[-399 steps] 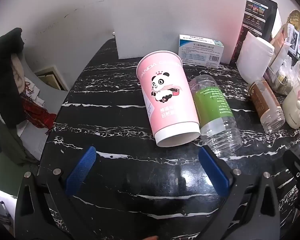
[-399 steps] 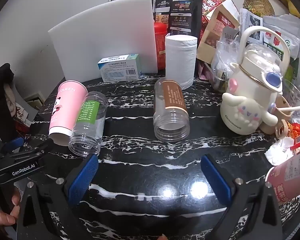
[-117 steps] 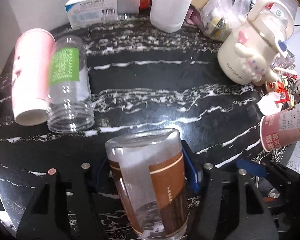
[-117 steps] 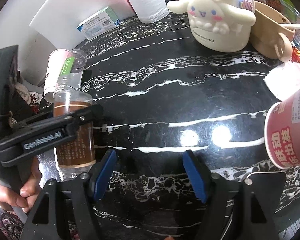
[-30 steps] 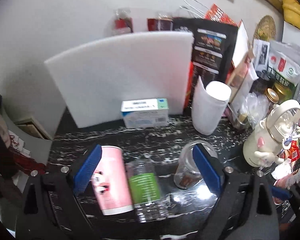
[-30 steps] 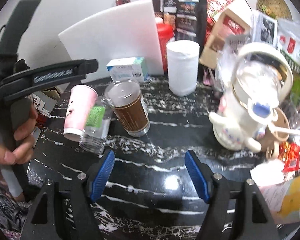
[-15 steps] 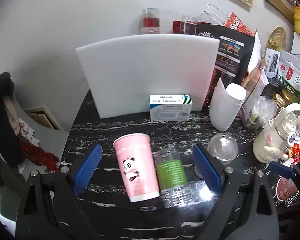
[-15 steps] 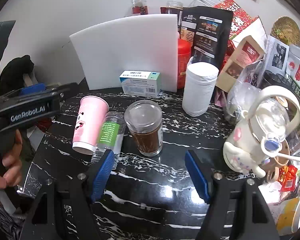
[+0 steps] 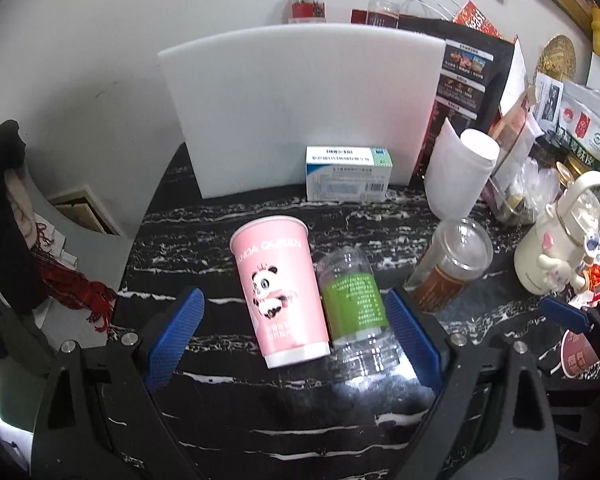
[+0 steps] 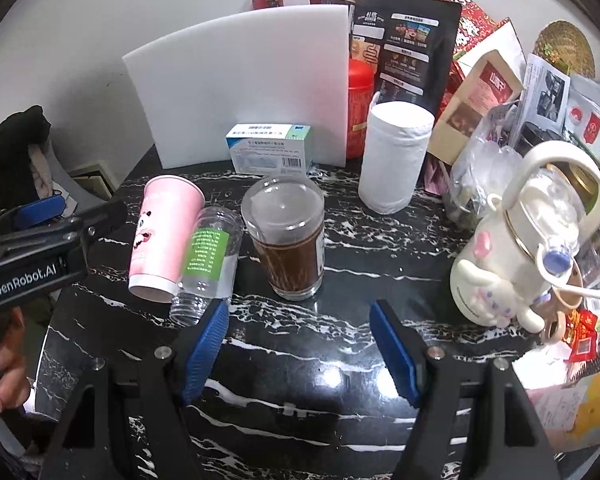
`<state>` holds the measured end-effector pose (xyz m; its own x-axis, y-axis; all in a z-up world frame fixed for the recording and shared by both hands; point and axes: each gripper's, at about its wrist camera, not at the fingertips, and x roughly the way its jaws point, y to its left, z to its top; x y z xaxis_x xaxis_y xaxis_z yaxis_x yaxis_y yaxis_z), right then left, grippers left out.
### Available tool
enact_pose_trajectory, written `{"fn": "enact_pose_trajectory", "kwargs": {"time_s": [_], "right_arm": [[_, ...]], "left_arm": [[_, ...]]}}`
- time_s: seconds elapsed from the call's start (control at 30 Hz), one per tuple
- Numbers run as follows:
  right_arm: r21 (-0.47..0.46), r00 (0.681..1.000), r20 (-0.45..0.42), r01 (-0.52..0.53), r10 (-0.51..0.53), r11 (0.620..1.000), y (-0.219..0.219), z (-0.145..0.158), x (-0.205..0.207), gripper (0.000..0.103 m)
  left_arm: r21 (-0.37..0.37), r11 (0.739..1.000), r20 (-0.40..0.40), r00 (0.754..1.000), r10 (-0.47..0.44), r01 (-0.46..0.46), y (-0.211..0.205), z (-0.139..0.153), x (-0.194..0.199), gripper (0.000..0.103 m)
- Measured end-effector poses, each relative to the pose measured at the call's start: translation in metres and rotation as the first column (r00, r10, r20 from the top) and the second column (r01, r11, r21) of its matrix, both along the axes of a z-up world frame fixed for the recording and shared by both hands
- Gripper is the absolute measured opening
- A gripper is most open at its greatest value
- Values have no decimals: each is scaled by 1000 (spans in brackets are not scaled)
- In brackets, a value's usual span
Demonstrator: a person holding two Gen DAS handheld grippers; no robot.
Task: Flip cup upside down
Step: 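Open the right gripper and release the standing jar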
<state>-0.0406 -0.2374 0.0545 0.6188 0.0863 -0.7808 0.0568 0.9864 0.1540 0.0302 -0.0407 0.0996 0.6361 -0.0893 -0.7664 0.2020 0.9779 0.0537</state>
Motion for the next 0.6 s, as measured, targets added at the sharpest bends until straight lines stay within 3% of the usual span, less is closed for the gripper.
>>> {"fn": "enact_pose_trajectory", "kwargs": {"time_s": [0.6], "right_arm": [[10,999,-28,31,-31,999,-4,-14,-3,74]], "left_arm": [[8,999,-64,997,-51,51,-11,-24,-8,92]]}}
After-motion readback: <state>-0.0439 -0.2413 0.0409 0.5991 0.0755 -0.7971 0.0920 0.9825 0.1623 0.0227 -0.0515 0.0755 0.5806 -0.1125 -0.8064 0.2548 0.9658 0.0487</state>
